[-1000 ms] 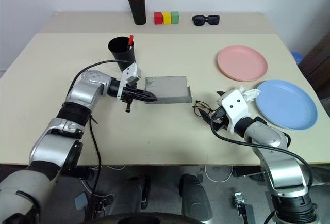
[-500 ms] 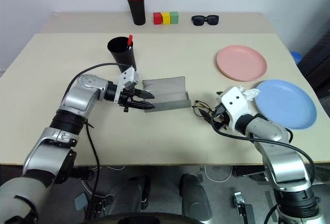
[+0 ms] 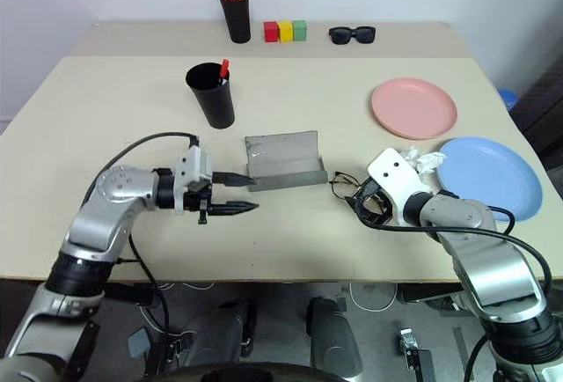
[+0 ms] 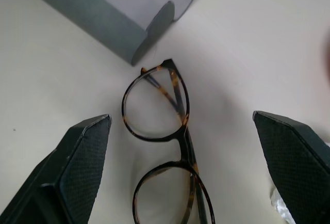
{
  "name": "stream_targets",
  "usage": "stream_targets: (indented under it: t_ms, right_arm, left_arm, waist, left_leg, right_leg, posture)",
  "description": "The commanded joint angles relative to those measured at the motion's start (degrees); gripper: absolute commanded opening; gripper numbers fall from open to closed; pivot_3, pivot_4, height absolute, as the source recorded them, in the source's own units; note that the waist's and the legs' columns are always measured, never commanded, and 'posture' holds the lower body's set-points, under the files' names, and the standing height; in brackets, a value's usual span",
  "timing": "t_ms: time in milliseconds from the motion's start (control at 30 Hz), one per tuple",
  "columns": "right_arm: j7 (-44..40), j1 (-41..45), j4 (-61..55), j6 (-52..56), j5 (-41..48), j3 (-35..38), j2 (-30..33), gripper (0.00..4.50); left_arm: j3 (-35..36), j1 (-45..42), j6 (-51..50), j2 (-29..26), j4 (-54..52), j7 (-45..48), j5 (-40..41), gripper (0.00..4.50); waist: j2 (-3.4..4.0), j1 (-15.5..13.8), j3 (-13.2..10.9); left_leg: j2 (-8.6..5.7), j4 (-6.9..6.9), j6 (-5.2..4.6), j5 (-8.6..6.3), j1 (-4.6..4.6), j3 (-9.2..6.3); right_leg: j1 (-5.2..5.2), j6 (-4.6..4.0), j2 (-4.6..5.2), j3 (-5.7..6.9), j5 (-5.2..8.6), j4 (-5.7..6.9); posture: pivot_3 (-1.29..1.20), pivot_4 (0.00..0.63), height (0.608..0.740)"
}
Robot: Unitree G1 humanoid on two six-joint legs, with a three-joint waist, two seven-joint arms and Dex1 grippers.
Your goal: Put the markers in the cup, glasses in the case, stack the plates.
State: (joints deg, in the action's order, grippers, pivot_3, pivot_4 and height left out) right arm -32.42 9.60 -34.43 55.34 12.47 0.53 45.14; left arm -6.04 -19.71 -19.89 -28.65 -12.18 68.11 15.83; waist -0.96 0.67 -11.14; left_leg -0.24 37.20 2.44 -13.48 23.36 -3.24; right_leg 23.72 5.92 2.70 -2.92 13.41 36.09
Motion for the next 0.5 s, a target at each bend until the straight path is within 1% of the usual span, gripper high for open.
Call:
stream_targets:
  t_ms: [33, 167, 300, 433, 467, 500]
  right_arm:
    - [0.71, 2.28, -0.71, 2.62, -0.26, -0.7, 0.74, 4.5]
    - [1.16, 3.7, -0.26, 4.13, -1.84, -3.79, 2.34, 4.5]
    - [2.25, 4.71, 0.86, 5.21, -3.47, -5.72, 2.89, 4.5]
    - [2.54, 5.35, 1.48, 5.95, -4.07, -6.35, 2.88, 4.5]
    - [2.55, 5.51, 1.62, 5.97, -4.15, -6.48, 2.8, 3.95]
    - [2.61, 5.67, 1.75, 5.96, -4.25, -6.65, 2.71, 3.57]
  left_arm:
    - [-0.39, 2.58, 1.09, 2.69, -4.49, -3.41, 3.11, 2.33]
    - [-2.13, 5.4, 3.36, 4.98, -4.5, -5.14, 3.33, 2.33]
    - [-4.09, 7.16, 7.03, 5.05, -3.83, -4.71, 2.59, 2.33]
    - [-5.02, 7.65, 7.53, 5.2, -3.58, -5.4, 3.01, 2.33]
    - [-5.24, 7.73, 7.74, 5.24, -3.5, -5.53, 2.87, 2.41]
    - [-5.42, 7.81, 7.97, 5.26, -3.42, -5.63, 2.78, 2.41]
  waist:
    - [0.0, 0.0, 0.0]
    - [0.04, 0.04, 0.03]
    - [0.04, 0.04, 0.03]
    - [0.04, 0.0, 0.03]
    - [0.04, 0.02, 0.03]
    - [0.04, 0.04, 0.03]
  left_leg:
    - [-0.01, 0.0, 0.0, 0.0, 0.01, -0.01]
    - [-0.01, 0.0, 0.0, 0.0, -0.02, 0.02]
    - [-0.01, 0.0, 0.0, 0.0, -0.02, 0.03]
    - [-0.01, 0.0, 0.0, 0.0, -0.02, 0.04]
    - [-0.01, 0.0, 0.0, 0.0, -0.01, 0.04]
    - [-0.01, 0.0, 0.0, 0.0, -0.02, 0.04]
  right_leg:
    - [0.0, 0.0, -0.01, 0.01, 0.0, 0.0]
    - [-0.01, -0.01, -0.04, 0.0, 0.0, 0.0]
    - [0.0, -0.02, -0.04, 0.0, 0.01, -0.01]
    - [-0.01, -0.04, -0.04, 0.0, 0.01, -0.02]
    - [0.0, -0.04, -0.04, 0.0, 0.01, -0.02]
    - [0.0, -0.04, -0.04, 0.0, 0.01, -0.02]
  posture:
    - [0.0, 0.15, 0.74]
    - [0.0, 0.15, 0.74]
    - [0.0, 0.15, 0.74]
    - [0.0, 0.15, 0.74]
    - [0.0, 0.15, 0.74]
    - [0.0, 0.15, 0.74]
